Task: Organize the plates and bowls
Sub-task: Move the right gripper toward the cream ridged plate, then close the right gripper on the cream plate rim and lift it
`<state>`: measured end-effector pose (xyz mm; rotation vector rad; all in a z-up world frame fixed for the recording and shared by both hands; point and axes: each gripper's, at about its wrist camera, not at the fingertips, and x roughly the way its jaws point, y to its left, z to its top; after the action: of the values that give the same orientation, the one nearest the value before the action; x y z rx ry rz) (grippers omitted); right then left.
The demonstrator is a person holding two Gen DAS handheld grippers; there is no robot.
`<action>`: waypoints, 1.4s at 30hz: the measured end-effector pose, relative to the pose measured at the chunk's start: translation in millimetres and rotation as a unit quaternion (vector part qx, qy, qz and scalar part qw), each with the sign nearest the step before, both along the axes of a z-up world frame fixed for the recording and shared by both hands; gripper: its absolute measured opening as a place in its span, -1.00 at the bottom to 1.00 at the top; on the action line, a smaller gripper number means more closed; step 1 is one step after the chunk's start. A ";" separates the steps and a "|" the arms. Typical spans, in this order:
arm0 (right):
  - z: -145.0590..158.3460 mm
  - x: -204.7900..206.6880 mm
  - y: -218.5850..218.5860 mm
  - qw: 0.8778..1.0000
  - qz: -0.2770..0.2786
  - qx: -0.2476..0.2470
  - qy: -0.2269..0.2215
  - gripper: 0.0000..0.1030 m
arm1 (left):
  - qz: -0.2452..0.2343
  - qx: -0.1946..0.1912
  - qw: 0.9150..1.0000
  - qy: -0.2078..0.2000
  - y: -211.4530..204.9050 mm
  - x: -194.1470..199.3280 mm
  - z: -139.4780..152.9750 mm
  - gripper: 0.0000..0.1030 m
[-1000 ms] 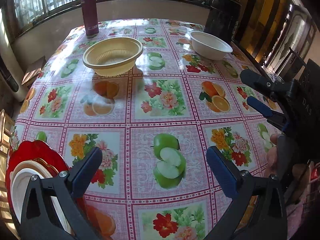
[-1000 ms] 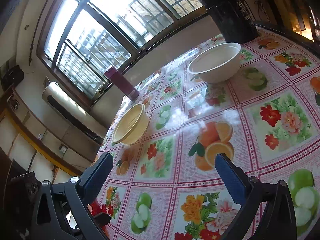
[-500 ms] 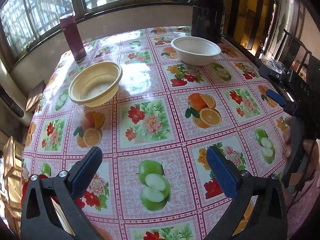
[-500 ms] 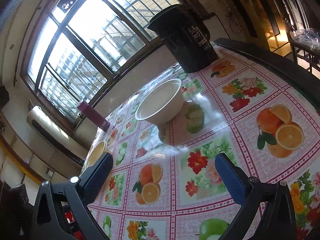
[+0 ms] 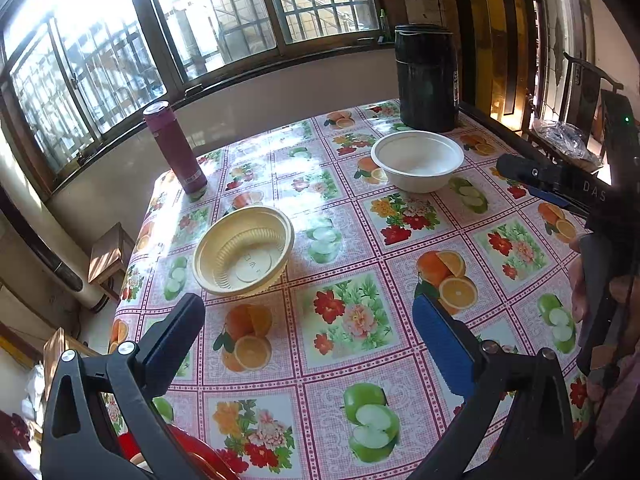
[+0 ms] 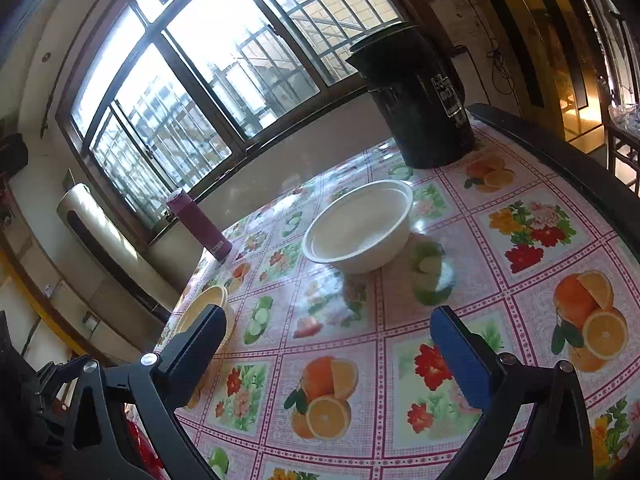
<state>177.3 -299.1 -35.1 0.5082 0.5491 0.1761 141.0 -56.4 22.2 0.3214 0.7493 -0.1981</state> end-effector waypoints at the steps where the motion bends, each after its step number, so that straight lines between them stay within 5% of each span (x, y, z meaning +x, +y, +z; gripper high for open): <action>1: 6.7 6.2 7.3 1.000 0.004 -0.001 -0.006 1.00 | 0.002 -0.001 1.000 0.000 1.7 3.6 0.8 1.00; 14: 77.9 85.6 107.3 0.993 0.046 0.049 -0.092 0.99 | 0.081 0.011 0.996 -0.024 43.2 66.4 21.8 1.00; 19: 44.9 120.1 134.2 0.989 0.082 0.109 -0.054 0.99 | 0.111 0.032 0.993 -0.010 60.6 90.0 9.2 1.00; 24: -26.9 154.7 142.0 0.977 0.123 0.173 0.035 0.99 | 0.162 0.012 0.986 0.043 93.4 129.6 -16.7 1.00; 27: -67.0 177.5 142.6 0.961 0.152 0.205 0.107 0.99 | 0.204 -0.043 0.971 0.121 120.1 164.5 -38.6 1.00; 31: -89.2 186.3 146.1 0.942 0.181 0.247 0.136 0.99 | 0.259 -0.130 0.932 0.216 154.4 195.9 -67.3 1.00; 34: -90.6 187.6 153.9 0.934 0.199 0.259 0.141 0.99 | 0.272 -0.125 0.928 0.222 158.5 201.4 -73.5 1.00; 38: -91.7 188.1 154.1 0.932 0.199 0.269 0.140 0.99 | 0.287 -0.163 0.910 0.253 167.6 206.0 -86.0 1.00; 42: -90.9 189.8 159.7 0.930 0.203 0.271 0.144 0.98 | 0.284 -0.173 0.904 0.270 161.6 207.5 -98.1 1.00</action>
<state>367.1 -139.4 -126.0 0.9656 0.8979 0.6700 348.5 105.2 -75.9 -0.3155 1.3031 0.1445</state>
